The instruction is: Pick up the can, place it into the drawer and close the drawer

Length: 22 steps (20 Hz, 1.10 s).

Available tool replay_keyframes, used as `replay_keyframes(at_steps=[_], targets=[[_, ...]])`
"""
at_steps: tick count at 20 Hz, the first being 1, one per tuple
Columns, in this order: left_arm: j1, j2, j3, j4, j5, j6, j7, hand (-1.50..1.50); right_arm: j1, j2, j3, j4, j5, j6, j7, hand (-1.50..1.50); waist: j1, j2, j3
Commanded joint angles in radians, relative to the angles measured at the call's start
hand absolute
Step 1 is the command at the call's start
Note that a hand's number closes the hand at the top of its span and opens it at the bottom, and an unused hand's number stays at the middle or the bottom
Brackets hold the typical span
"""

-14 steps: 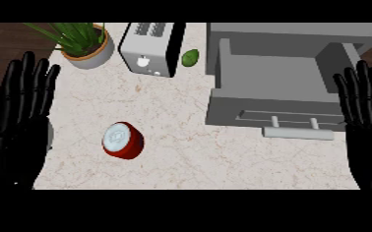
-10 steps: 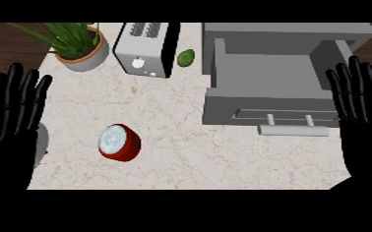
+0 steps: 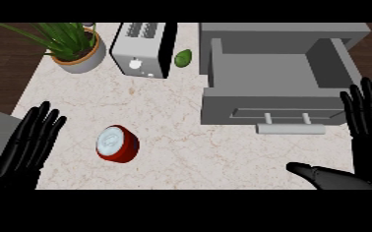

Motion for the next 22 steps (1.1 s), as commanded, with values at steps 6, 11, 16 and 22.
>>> replay_keyframes(at_steps=[6,11,16,22], targets=[[0.153,0.028,0.093,-0.136,0.108,-0.092,0.053,-1.5,0.162,-0.048,-0.127,-0.088,-0.151,0.116,-0.013,-1.5,-0.005,0.0,-0.001],[0.187,0.027,0.177,-0.191,0.182,-0.128,0.085,-1.5,0.141,-0.083,-0.228,-0.015,-0.212,0.161,-0.045,-1.5,0.0,0.0,0.0],[0.17,-0.019,0.207,-0.179,0.251,-0.095,0.142,-1.5,0.234,-0.047,-0.215,0.001,-0.206,0.224,-0.128,-1.5,-0.001,-0.001,-0.001],[0.087,-0.069,0.16,-0.168,0.288,-0.031,0.279,-1.5,0.223,-0.093,-0.317,-0.039,-0.322,0.251,-0.08,-1.5,-0.008,0.0,0.0]])
